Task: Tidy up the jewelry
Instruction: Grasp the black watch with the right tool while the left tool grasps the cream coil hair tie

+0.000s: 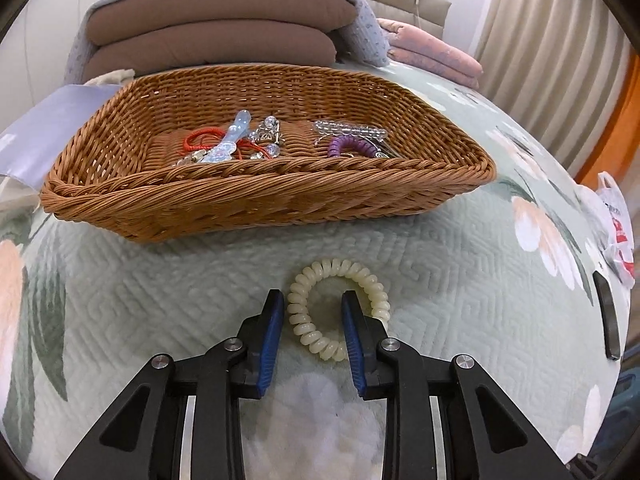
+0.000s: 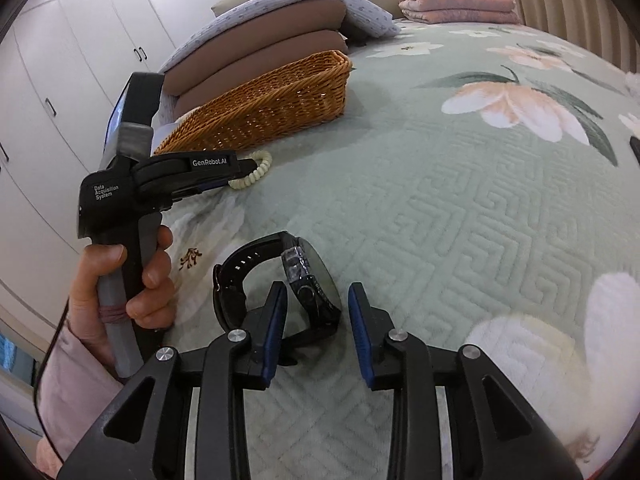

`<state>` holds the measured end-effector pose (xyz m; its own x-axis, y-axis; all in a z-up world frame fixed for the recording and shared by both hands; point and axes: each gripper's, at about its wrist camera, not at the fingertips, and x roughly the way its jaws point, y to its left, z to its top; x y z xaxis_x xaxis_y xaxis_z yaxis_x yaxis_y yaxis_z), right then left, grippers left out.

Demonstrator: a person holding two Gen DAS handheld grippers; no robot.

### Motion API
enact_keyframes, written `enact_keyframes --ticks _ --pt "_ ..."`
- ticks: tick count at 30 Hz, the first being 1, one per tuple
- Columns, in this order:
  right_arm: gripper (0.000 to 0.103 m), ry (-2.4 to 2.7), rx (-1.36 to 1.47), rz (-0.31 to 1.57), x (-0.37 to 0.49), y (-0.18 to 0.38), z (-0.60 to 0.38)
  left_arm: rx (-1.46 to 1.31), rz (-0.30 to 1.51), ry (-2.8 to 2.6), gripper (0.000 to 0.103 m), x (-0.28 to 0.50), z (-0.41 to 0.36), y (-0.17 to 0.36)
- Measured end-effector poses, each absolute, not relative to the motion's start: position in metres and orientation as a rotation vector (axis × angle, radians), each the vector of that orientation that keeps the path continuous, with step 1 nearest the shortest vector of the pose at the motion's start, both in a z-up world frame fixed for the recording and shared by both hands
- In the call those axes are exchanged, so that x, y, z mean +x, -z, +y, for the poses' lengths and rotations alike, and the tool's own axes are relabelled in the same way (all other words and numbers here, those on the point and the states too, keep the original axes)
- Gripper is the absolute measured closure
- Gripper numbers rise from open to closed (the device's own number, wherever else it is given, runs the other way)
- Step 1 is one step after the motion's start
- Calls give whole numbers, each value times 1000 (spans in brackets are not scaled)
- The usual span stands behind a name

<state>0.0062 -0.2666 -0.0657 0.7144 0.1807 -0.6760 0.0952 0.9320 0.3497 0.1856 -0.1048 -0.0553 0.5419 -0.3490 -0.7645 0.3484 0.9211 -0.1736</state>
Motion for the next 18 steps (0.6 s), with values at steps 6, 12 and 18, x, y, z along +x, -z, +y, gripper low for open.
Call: enact_keyframes --ticks 6,12,18 --pt "74 -11 317 766 13 65 -259 35 895 427 91 179 -110 55" --pt "83 -37 361 748 11 67 -268 50 865 446 93 171 -113 50" --pt "83 -37 394 725 18 60 -282 -49 842 474 93 170 -96 42"
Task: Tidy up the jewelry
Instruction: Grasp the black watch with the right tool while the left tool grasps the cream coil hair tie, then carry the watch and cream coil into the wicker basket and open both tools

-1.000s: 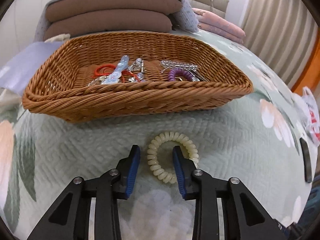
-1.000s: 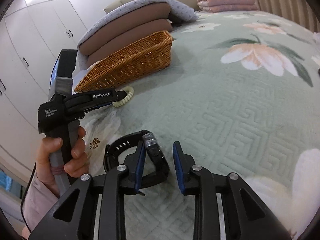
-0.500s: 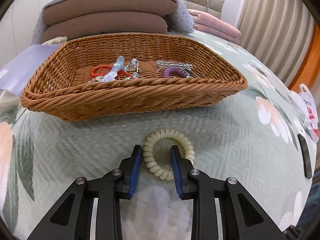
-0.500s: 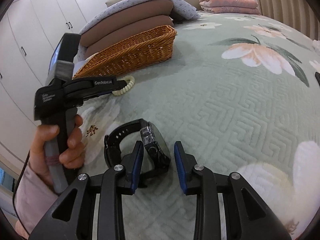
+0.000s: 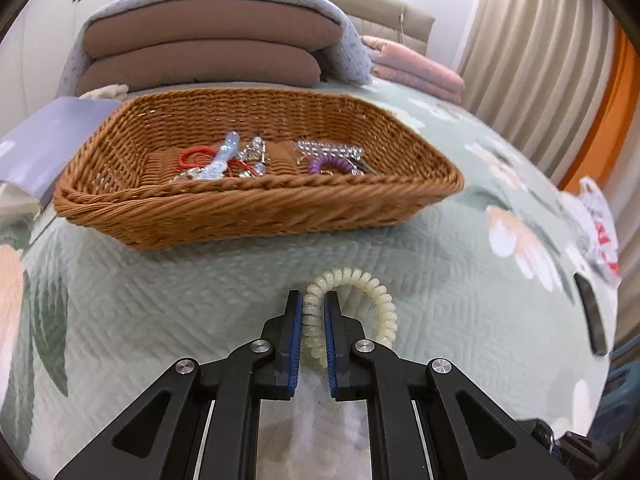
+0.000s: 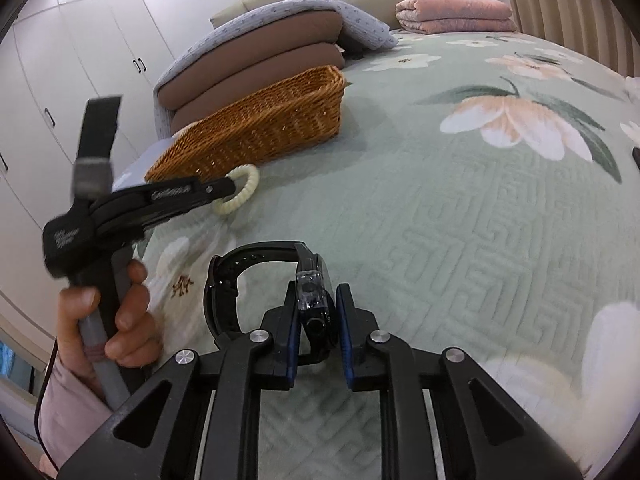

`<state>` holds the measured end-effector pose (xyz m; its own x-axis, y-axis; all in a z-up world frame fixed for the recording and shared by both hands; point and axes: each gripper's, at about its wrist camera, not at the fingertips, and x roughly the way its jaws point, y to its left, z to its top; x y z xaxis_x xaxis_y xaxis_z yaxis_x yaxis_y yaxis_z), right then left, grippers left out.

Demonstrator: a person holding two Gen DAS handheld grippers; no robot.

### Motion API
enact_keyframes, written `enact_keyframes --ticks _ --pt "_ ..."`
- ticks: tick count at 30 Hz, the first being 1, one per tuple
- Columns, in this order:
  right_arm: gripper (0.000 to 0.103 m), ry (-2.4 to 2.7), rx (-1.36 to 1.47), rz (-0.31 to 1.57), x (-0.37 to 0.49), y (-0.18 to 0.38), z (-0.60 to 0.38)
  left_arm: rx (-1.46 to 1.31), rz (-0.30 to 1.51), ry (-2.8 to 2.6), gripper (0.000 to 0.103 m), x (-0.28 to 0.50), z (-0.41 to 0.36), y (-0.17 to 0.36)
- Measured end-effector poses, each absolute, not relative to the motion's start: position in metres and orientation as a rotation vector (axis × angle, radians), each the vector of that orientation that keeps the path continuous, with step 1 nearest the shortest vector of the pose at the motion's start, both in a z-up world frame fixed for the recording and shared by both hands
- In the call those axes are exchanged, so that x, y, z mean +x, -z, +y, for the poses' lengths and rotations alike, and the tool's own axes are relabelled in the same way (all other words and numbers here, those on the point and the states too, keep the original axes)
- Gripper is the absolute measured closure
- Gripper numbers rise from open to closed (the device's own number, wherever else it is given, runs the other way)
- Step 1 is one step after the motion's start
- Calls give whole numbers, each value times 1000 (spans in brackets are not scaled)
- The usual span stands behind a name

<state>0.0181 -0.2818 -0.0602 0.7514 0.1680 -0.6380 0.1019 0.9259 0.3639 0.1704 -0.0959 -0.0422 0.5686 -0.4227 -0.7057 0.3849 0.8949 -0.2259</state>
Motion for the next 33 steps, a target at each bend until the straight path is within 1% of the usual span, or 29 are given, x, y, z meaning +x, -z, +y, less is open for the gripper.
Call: enact_keyframes --ticks 11,18,25,29,33 --pt "83 -5 384 626 62 20 -306 -79 813 483 93 166 -87 33" --pt "83 -46 364 539 110 -27 -312 -123 698 469 93 159 -67 -8" --pt "83 -85 282 477 173 -67 -286 -135 637 372 93 197 -56 -47" --pt "83 -103 239 515 219 -63 -268 -163 612 344 93 227 -55 -55" --pt "84 -84 204 597 260 -39 -256 -164 626 314 93 254 -55 -35"
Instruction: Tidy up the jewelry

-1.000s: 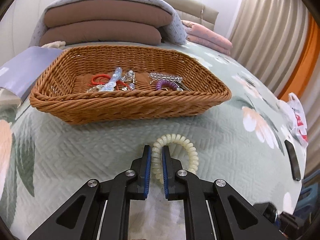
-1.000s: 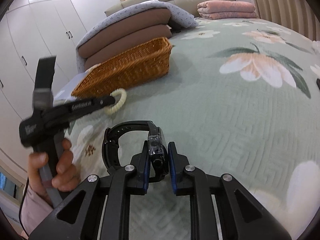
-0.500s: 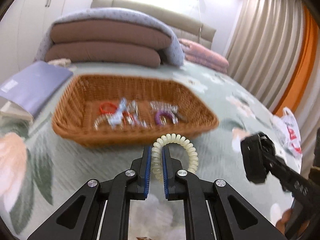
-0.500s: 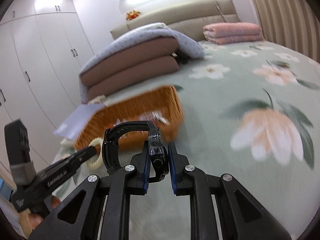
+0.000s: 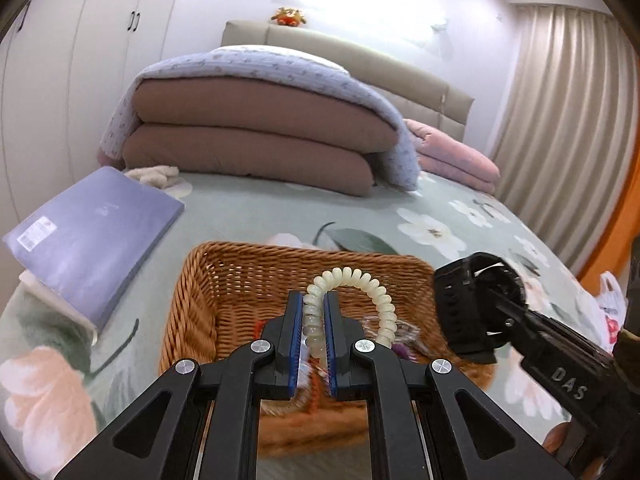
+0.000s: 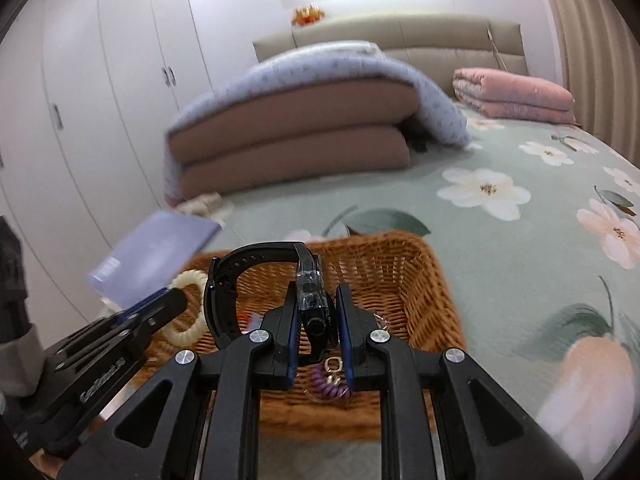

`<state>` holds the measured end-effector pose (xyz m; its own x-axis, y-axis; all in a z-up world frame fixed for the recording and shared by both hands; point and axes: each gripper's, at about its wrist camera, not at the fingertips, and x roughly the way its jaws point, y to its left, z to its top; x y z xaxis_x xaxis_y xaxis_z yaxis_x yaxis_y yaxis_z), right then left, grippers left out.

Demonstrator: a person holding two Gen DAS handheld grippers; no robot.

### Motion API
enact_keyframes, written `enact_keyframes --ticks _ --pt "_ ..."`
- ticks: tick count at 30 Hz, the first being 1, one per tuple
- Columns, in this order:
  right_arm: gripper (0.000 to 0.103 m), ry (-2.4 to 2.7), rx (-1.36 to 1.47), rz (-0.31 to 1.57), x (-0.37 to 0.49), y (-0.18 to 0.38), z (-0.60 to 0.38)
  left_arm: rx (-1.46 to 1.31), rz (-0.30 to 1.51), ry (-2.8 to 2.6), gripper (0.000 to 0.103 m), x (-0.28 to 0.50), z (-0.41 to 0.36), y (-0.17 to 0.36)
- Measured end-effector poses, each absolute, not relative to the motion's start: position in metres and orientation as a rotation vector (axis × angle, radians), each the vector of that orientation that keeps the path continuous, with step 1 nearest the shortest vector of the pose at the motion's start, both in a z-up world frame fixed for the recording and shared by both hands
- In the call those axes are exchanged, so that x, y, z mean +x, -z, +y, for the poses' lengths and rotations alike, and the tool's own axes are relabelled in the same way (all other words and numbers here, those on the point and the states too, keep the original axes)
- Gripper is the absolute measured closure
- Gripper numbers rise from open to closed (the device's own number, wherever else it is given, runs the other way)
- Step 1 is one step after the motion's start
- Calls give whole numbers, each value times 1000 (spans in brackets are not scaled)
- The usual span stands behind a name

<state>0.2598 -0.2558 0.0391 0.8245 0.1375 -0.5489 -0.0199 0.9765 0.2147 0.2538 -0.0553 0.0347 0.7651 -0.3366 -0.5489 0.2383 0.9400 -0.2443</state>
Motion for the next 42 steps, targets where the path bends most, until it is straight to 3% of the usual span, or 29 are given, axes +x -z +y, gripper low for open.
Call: enact_keyframes --ticks 9,14,15,17,18,19,20,26,32,36,38,40,42 --pt "82 -74 177 745 289 6 -252 -193 733 275 93 285 -48 7" --pt "72 -97 178 743 286 3 -251 -186 729 269 92 284 -50 8" --pt "61 -105 184 737 285 1 -252 -193 727 270 92 284 -50 7" --pt "46 -93 188 717 279 -5 -255 -215 729 295 86 282 -47 6" --pt "38 -78 187 704 274 -9 -258 -226 729 309 73 280 -46 5" --pt "38 -78 191 695 272 -12 -260 -230 723 314 54 279 -46 4" --pt "38 -82 205 677 267 -16 -264 -229 711 311 48 276 -46 1" --pt "37 -95 231 544 209 -51 -273 -201 610 309 46 246 -46 -22" --pt "36 -65 63 433 111 -73 -247 -217 472 329 46 170 -42 -64" --pt "26 -6 -30 356 51 -80 -236 -157 463 267 46 109 -41 -78" --pt "26 -4 -24 341 34 -81 -236 -126 456 245 41 79 -38 -80" --pt "26 -7 11 325 14 -77 -239 -80 443 224 28 51 -37 -77" --pt "23 -6 46 303 -3 -66 -241 -48 426 196 28 30 -37 -70"
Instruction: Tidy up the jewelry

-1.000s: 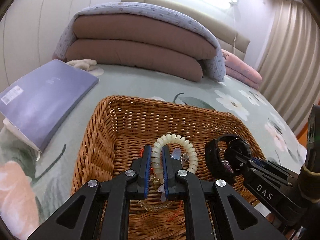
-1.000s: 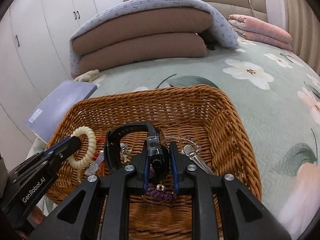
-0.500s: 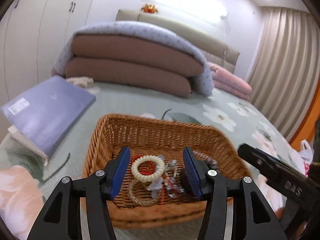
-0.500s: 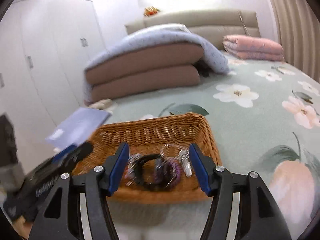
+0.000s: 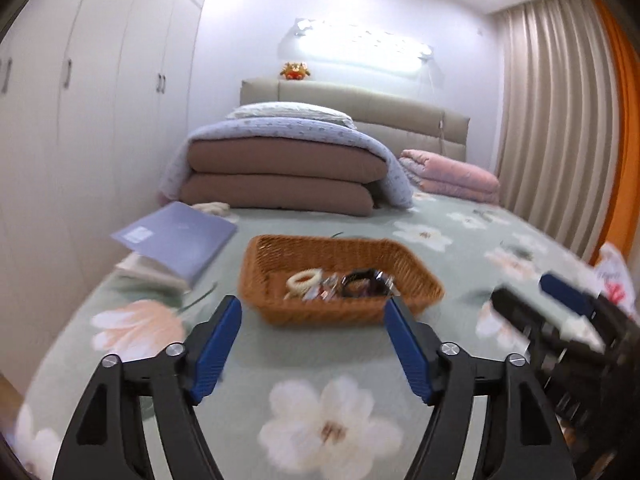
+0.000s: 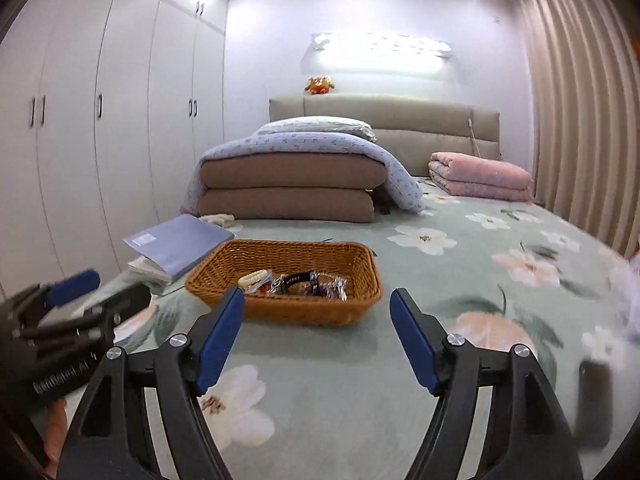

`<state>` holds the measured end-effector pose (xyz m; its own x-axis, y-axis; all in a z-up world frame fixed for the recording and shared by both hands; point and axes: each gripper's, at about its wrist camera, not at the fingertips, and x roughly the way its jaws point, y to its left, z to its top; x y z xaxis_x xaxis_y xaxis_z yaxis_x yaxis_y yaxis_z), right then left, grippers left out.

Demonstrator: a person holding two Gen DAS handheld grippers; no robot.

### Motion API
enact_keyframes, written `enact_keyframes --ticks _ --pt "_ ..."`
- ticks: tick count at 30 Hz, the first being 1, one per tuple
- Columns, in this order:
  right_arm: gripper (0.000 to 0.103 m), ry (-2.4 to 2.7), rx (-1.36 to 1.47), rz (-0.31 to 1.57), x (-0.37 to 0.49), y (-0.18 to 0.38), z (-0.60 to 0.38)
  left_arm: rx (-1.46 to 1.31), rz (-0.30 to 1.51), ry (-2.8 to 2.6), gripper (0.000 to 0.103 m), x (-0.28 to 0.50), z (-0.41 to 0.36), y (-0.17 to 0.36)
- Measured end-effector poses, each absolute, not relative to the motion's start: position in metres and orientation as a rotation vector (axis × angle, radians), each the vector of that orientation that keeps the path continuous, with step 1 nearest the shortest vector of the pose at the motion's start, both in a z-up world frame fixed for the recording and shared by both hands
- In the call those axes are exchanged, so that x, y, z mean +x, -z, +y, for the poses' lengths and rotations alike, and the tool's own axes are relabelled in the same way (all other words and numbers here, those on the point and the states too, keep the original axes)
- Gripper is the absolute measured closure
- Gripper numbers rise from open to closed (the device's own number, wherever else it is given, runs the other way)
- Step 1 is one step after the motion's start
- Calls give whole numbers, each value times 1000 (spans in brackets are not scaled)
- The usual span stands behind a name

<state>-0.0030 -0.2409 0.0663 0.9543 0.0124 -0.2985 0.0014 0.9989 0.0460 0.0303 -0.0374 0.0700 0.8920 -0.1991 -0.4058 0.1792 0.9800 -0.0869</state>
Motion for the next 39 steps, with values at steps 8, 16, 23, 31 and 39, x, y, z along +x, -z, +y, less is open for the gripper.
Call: enact_keyframes --ticks 8,16,23,31,39 --pt "14 51 77 328 -19 -58 -239 2 439 123 27 2 -44 -50" --pt "14 117 2 370 -13 -43 -241 -3 453 15 26 7 -23 -37" --pt "14 117 71 412 -3 -39 -261 -18 466 35 26 14 -23 -32" --pt "14 134 77 420 -1 -37 -265 -12 470 48 26 14 -29 -31" --pt "14 150 68 454 7 -29 -265 -10 462 46 26 11 -32 -31"
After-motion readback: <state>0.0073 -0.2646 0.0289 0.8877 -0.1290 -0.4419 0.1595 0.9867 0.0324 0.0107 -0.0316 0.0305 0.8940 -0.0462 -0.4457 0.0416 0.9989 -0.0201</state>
